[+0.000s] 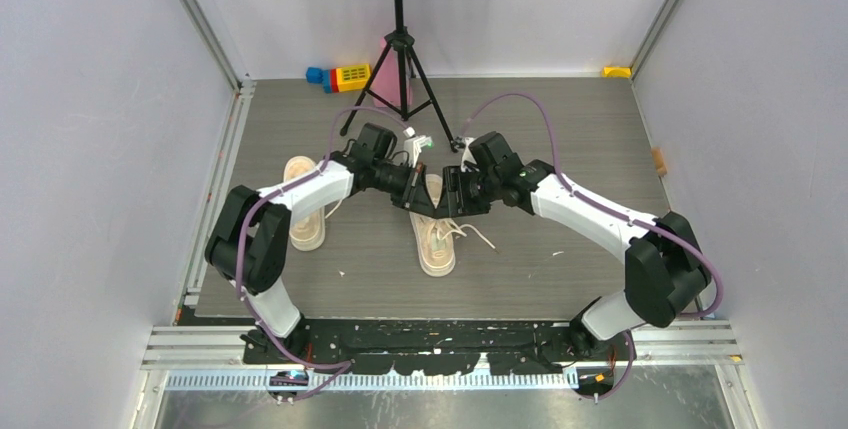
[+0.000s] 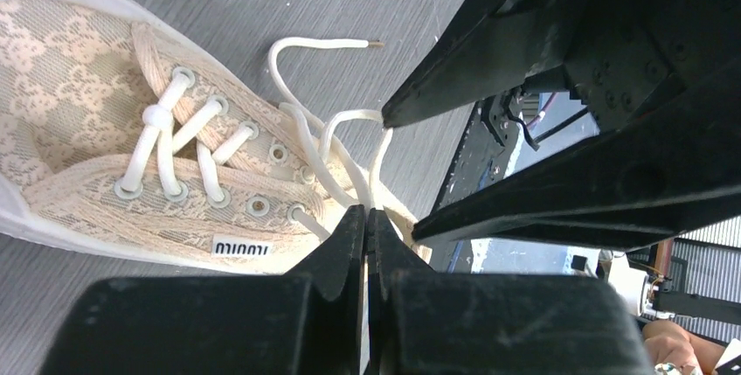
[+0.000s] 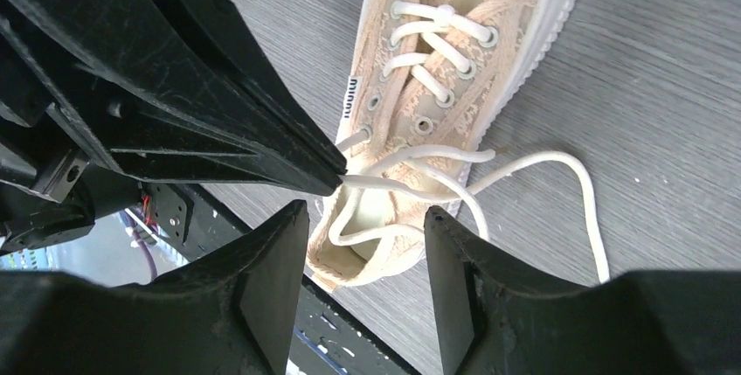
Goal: Tie the shoes
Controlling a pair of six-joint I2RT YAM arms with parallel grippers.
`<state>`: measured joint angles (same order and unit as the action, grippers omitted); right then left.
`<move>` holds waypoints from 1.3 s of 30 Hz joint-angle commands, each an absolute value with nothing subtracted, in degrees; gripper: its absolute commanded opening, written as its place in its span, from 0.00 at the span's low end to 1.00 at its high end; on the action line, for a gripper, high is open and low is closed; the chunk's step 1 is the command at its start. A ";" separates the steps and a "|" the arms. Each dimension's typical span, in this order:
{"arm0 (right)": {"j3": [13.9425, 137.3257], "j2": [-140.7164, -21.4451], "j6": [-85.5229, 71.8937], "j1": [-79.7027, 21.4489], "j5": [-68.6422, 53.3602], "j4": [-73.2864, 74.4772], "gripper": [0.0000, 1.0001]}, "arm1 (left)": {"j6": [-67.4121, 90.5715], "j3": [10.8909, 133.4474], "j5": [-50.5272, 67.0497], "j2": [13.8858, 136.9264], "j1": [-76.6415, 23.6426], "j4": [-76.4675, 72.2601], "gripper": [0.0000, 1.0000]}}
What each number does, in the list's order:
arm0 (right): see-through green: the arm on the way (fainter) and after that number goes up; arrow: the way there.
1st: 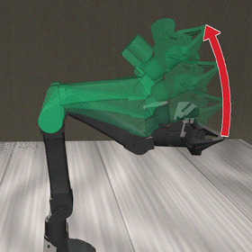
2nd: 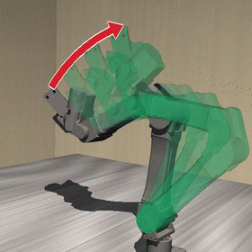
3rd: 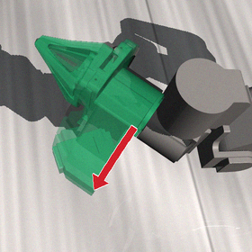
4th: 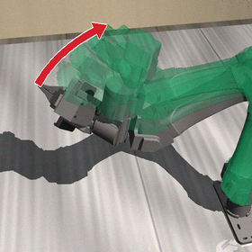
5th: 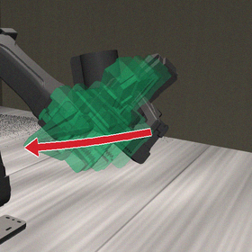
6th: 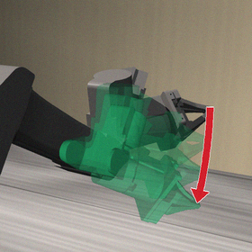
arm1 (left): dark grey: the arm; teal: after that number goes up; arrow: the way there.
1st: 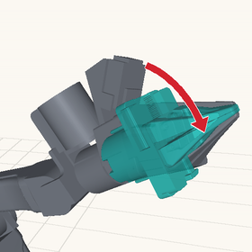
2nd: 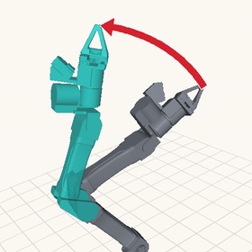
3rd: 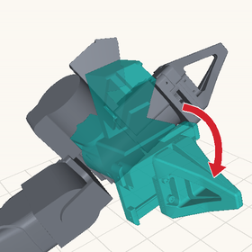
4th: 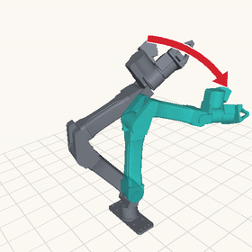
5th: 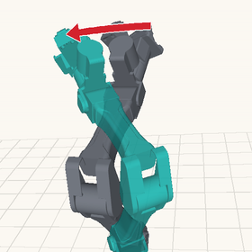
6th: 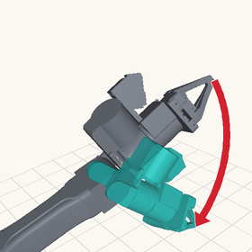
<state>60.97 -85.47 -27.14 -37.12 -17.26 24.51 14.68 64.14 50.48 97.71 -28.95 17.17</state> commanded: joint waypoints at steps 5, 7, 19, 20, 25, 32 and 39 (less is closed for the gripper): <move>64.25 -82.99 -36.73 -31.98 -10.71 28.35 0.53 | 15.05 59.17 50.09 92.25 -29.74 11.29 0.00; 65.74 -84.53 -38.26 -31.97 -10.50 29.90 0.51 | 14.51 58.69 49.48 91.76 -30.22 11.36 0.00; 69.53 -93.62 -41.69 -35.51 -9.12 30.43 0.44 | 12.08 57.61 42.83 90.60 -34.57 13.04 0.07; 69.74 -94.20 -41.85 -35.74 -8.94 30.43 0.43 | 11.78 57.54 41.89 90.43 -34.95 13.29 0.10; 69.74 -95.76 -42.92 -36.56 -9.23 29.07 0.43 | 10.74 57.28 40.06 89.89 -35.46 14.78 0.14; 68.41 -96.80 -43.55 -37.31 -8.88 27.59 0.43 | 9.63 57.15 38.53 89.56 -35.54 16.57 0.16; 69.28 -97.15 -42.40 -37.35 -6.79 28.42 0.27 | 13.56 57.52 38.08 87.21 -35.56 16.71 0.21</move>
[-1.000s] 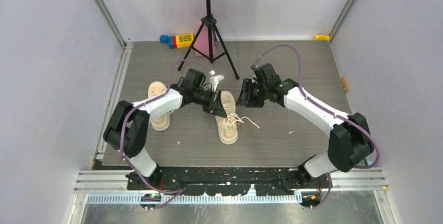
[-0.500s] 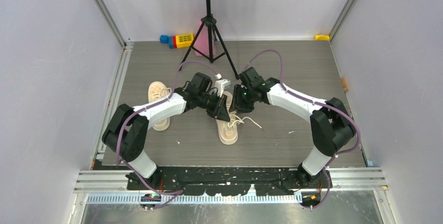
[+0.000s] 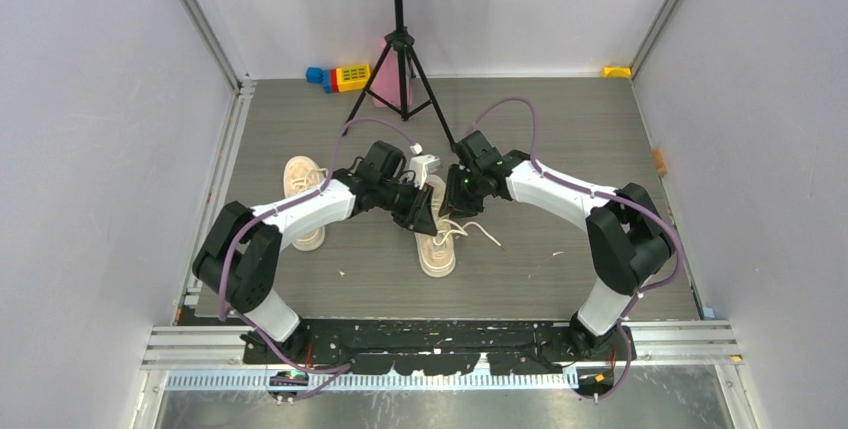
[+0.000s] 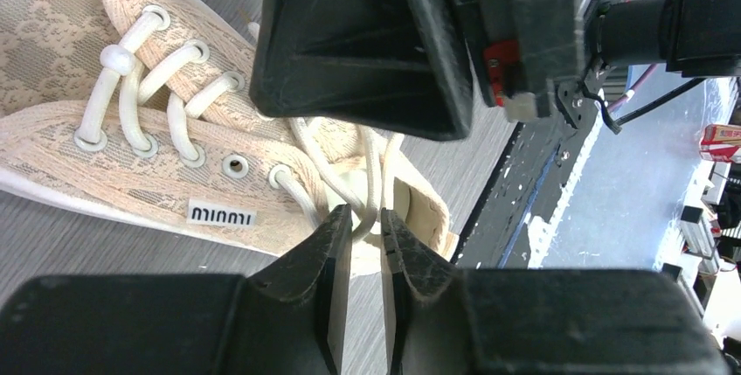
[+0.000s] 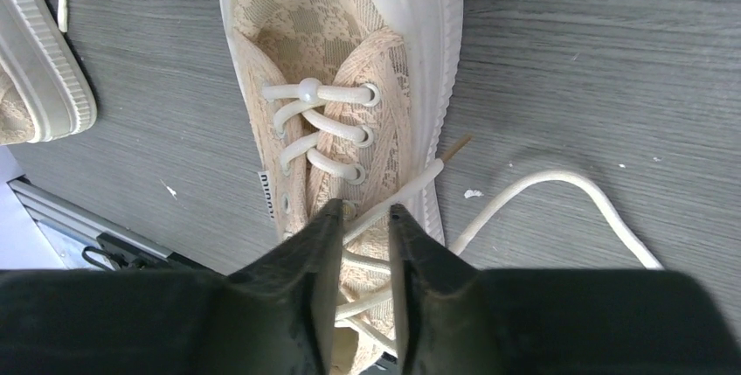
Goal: Tie the shoes
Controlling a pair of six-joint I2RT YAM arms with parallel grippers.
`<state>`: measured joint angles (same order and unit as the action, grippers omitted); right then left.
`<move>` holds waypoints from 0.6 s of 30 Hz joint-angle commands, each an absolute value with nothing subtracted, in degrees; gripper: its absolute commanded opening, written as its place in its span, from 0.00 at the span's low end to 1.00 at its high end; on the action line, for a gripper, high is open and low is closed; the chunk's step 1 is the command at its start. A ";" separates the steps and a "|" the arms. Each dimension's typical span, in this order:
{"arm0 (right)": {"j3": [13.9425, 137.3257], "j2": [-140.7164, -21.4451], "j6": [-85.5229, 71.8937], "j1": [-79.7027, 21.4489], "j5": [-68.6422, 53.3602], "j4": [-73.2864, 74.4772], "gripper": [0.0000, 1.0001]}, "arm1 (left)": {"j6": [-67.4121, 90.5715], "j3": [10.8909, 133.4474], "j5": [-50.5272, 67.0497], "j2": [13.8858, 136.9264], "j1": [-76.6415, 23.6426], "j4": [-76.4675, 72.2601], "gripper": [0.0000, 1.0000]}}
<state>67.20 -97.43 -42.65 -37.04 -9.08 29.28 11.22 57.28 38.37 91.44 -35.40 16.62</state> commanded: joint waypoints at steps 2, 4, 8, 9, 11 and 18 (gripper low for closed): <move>69.58 -96.46 -42.13 -37.35 -6.06 28.65 0.20 | 16.81 56.64 38.08 85.53 -35.54 14.82 0.23; 70.18 -96.06 -41.81 -37.35 -5.90 29.04 0.10 | 17.56 56.07 37.94 83.69 -35.57 14.11 0.28; 71.37 -95.29 -41.23 -37.34 -5.78 30.52 0.02 | 16.21 57.37 35.04 82.02 -35.60 17.38 0.40; 71.60 -95.07 -41.16 -37.35 -5.72 30.78 0.00 | 15.96 57.69 34.20 81.87 -35.57 17.96 0.43; 71.77 -94.61 -41.13 -37.35 -5.36 31.14 0.00 | 15.81 58.26 32.88 81.91 -35.58 18.20 0.47; 71.53 -93.22 -41.56 -37.16 -4.10 31.44 0.00 | 14.65 61.72 29.96 84.52 -35.55 19.59 0.49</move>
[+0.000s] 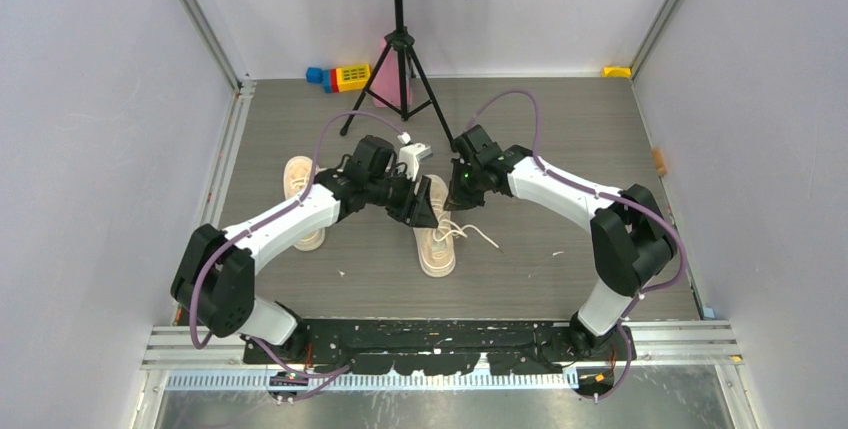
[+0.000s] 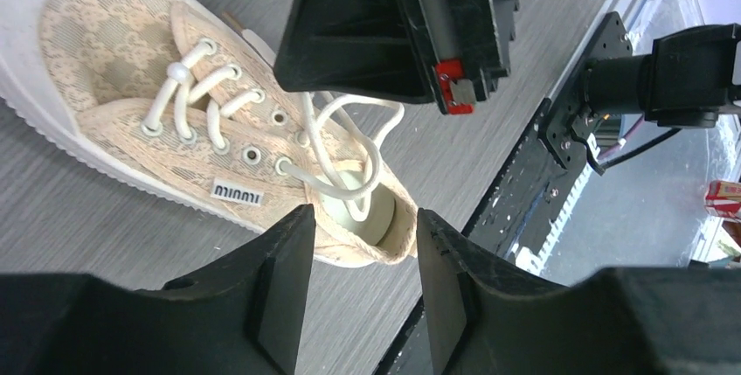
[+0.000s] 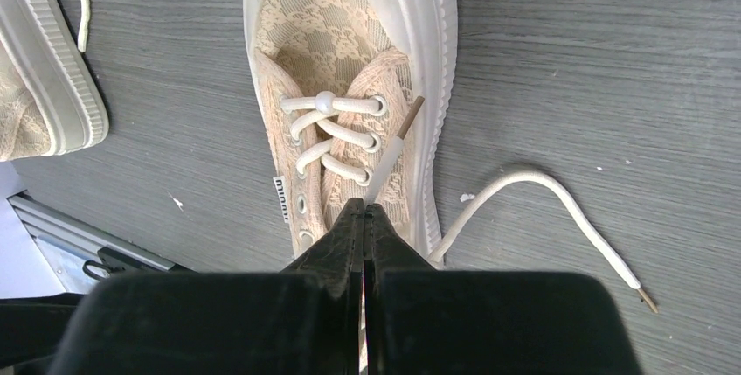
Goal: Tie the shoes
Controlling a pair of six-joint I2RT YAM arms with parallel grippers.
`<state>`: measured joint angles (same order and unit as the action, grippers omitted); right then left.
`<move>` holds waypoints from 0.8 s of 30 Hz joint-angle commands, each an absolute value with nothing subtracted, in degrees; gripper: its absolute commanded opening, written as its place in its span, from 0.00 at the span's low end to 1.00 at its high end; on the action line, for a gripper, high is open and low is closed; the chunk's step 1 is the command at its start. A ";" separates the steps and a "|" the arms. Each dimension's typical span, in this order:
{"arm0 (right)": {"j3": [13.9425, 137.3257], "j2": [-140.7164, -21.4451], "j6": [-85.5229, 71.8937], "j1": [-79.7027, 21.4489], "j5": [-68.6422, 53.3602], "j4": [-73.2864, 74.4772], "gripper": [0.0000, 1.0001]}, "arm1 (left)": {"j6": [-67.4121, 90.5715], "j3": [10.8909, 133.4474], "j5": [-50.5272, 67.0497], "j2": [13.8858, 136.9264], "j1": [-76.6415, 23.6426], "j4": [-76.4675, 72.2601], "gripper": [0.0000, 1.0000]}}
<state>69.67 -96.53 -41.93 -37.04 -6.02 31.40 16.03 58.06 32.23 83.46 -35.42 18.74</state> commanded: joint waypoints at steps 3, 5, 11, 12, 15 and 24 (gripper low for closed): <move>71.48 -93.66 -42.14 -36.90 -3.73 31.34 0.17 | 13.80 63.11 29.62 85.62 -35.59 19.52 0.49; 71.46 -94.28 -42.55 -36.74 -4.07 31.07 0.23 | 13.38 64.24 29.95 86.58 -35.54 19.46 0.49; 71.63 -95.48 -43.99 -36.65 -5.17 29.31 0.33 | 13.53 67.20 30.20 89.06 -35.53 21.55 0.50; 71.75 -95.75 -44.16 -36.64 -5.48 29.29 0.39 | 13.53 67.61 30.24 89.38 -35.59 22.20 0.50; 71.70 -96.80 -45.49 -36.65 -7.06 29.12 0.43 | 13.57 67.29 29.30 89.05 -35.54 22.94 0.50; 72.05 -98.16 -47.73 -36.62 -9.02 26.32 0.08 | 13.89 63.17 25.72 85.72 -35.59 20.76 0.52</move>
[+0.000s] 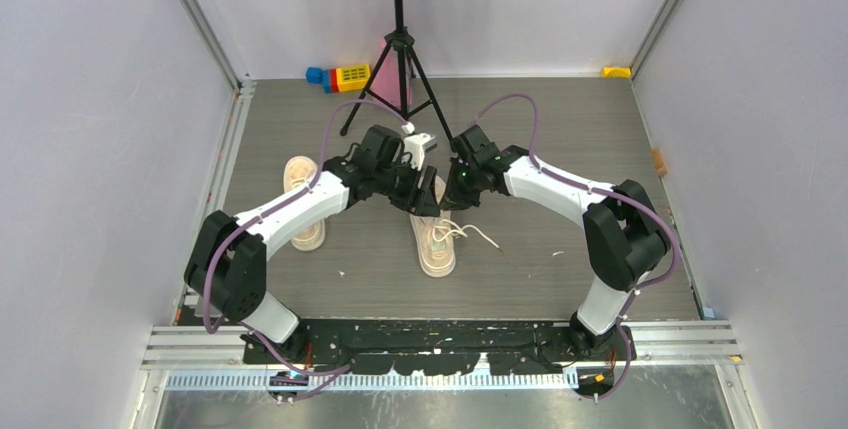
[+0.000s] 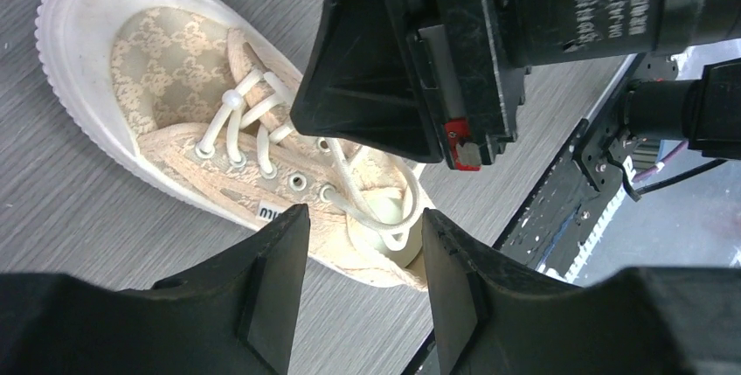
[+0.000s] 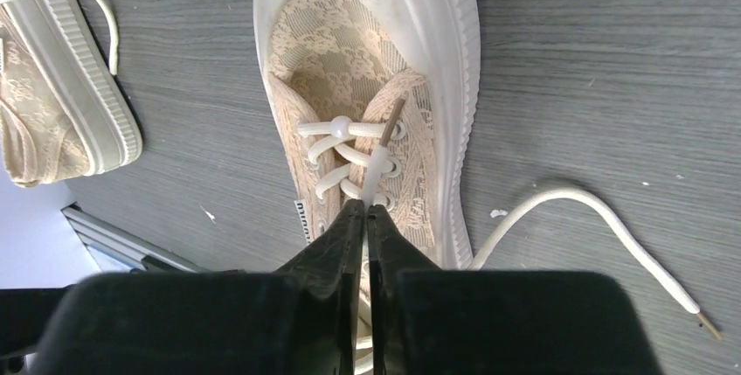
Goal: Tie the shoes
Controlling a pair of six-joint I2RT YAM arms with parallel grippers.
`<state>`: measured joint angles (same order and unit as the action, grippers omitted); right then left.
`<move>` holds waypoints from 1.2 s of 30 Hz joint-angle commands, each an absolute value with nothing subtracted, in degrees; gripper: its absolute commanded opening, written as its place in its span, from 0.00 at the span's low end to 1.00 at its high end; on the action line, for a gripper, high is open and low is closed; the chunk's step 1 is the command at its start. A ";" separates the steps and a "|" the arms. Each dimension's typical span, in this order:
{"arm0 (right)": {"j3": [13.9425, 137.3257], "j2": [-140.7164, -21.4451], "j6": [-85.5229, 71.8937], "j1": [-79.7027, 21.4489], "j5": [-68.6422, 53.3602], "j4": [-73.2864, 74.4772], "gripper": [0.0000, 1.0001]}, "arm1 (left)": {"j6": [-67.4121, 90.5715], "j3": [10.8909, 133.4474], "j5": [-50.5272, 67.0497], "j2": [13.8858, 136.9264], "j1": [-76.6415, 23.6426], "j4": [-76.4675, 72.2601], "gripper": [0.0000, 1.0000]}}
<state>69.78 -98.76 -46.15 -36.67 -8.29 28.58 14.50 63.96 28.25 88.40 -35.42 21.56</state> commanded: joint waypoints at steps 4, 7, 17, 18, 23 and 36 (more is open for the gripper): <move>74.61 -96.35 -47.08 -36.64 -8.16 28.18 0.00 | 14.44 61.73 24.99 84.23 -35.56 18.39 0.54; 76.53 -95.11 -46.37 -36.69 -8.93 28.91 0.00 | 14.93 62.25 25.52 84.70 -35.59 17.99 0.54; 80.46 -93.24 -46.66 -36.73 -11.31 30.28 0.00 | 21.70 60.44 26.77 84.81 -35.60 8.53 0.59; 80.45 -93.03 -46.66 -36.74 -11.42 30.31 0.00 | 22.28 60.40 26.34 85.22 -35.55 8.14 0.58; 80.58 -92.11 -46.73 -36.74 -11.47 30.47 0.00 | 25.79 59.79 26.18 86.56 -35.52 3.81 0.26; 72.72 -80.70 -46.84 -34.95 4.70 35.98 0.71 | 27.34 51.54 23.39 79.50 -29.54 2.55 0.00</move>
<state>75.94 -86.89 -45.54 -35.73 -3.53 34.04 26.87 53.19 24.01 84.73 -31.70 5.74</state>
